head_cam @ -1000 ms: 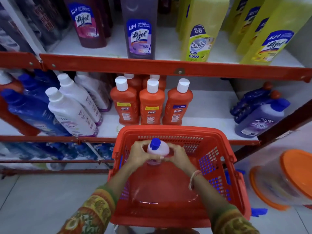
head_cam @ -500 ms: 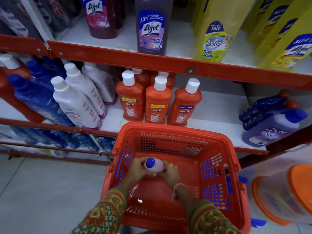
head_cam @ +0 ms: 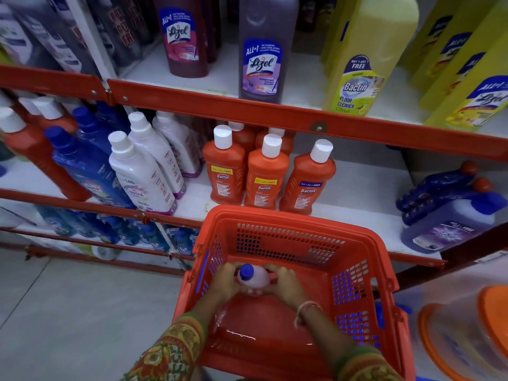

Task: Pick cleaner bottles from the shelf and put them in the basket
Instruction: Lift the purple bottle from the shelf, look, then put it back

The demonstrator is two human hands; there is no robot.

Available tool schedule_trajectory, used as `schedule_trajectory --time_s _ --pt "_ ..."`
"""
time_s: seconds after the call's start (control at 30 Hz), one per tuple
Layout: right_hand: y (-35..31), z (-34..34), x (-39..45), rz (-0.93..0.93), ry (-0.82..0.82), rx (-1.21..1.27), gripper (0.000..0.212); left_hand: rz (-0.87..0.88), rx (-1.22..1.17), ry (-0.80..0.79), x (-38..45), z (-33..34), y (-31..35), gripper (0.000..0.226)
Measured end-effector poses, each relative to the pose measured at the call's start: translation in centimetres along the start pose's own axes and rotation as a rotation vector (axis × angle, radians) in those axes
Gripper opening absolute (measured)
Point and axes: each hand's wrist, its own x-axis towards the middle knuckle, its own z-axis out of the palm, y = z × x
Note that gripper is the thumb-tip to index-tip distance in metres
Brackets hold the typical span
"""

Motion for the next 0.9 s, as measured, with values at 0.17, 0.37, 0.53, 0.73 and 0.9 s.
schedule_trajectory --time_s 0.17,0.37,0.53,0.73,0.9 --pt "-2.7 -4.1 0.4 -0.105 -0.072 -0.038 0.059 0.093 0.151 -0.013 -0.2 -3.2 1.6 0.066" --pt "-8.9 -10.1 0.0 -0.273 0.085 0.095 0.049 0.212 0.116 0.049 -0.6 -9.0 6.4 0.051" --pt "-14.1 -14.3 -0.5 -0.426 0.269 0.159 0.036 0.428 0.203 0.250 -1.3 -14.4 11.9 0.041" --pt "-20.3 -18.5 -0.3 -0.581 0.558 0.323 0.026 0.700 0.191 0.646 -0.6 -19.9 18.8 0.032" --pt "-23.3 -20.8 0.4 -0.645 0.758 0.408 0.021 0.803 0.209 0.778 1.6 -22.6 21.1 0.030"
